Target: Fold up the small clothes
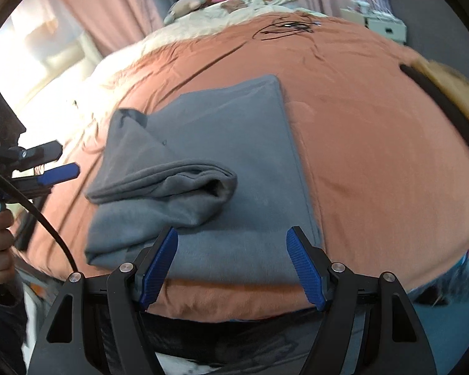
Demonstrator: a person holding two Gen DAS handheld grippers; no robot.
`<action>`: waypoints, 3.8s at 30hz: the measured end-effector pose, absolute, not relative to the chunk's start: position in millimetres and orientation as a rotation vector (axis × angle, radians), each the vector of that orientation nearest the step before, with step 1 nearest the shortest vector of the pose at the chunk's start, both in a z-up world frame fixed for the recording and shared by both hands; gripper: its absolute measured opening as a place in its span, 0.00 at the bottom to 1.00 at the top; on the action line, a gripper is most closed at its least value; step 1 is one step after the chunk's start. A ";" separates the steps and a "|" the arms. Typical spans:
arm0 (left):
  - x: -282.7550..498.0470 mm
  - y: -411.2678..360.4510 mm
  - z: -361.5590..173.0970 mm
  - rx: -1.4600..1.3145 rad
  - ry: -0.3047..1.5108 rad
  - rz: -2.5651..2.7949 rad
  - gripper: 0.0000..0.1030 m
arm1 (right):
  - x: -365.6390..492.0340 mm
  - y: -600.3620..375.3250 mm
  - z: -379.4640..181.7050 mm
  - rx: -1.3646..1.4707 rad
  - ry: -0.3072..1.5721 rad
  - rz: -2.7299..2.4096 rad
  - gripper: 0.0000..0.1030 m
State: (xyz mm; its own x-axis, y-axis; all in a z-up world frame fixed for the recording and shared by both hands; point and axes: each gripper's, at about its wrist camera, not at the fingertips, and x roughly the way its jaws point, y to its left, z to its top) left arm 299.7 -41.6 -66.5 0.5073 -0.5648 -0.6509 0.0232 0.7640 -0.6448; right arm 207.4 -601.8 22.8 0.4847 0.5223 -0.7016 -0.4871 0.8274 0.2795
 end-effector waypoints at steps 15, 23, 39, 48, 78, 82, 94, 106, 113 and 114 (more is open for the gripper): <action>266.4 3.0 -140.0 -0.697 1.131 -0.206 0.56 | 238.1 -500.0 46.3 -0.524 0.869 0.622 0.68; 262.9 2.8 -159.6 -0.739 1.162 -0.195 0.56 | 243.2 -444.9 44.4 -0.789 0.842 0.665 0.49; 273.4 -8.4 -155.5 -0.703 1.180 -0.197 0.56 | 267.8 -493.3 90.7 -0.289 1.021 0.857 0.07; 274.3 -11.4 -144.7 -0.677 1.166 -0.196 0.56 | 289.7 -546.0 89.5 0.016 1.099 0.935 0.06; 270.6 3.8 -151.3 -0.671 1.138 -0.199 0.52 | 257.0 -572.7 54.1 -0.331 0.898 0.684 0.59; 259.7 19.8 -144.1 -0.681 1.109 -0.190 0.52 | 237.4 -531.1 49.8 -0.449 0.861 0.717 0.59; 230.0 75.1 -139.3 -0.765 1.041 -0.132 0.52 | 220.8 -452.2 32.1 -0.701 0.811 0.839 0.59; 222.6 108.9 -147.1 -0.814 1.020 -0.106 0.52 | 223.5 -388.7 -2.5 -0.878 0.797 0.860 0.49; 230.0 109.4 -146.6 -0.807 1.026 -0.102 0.52 | 234.7 -378.5 -7.8 -0.839 0.777 0.870 0.08; 231.7 108.5 -146.6 -0.804 1.028 -0.101 0.52 | 236.3 -380.2 -3.3 -0.816 0.770 0.872 0.07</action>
State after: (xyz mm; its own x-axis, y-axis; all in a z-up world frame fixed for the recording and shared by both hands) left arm 231.7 108.5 -146.6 0.5385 -0.4321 -0.7234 -0.2825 0.7162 -0.6381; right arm 236.3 -380.2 -3.3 0.4294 0.3418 -0.8359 -0.8718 0.3986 -0.2848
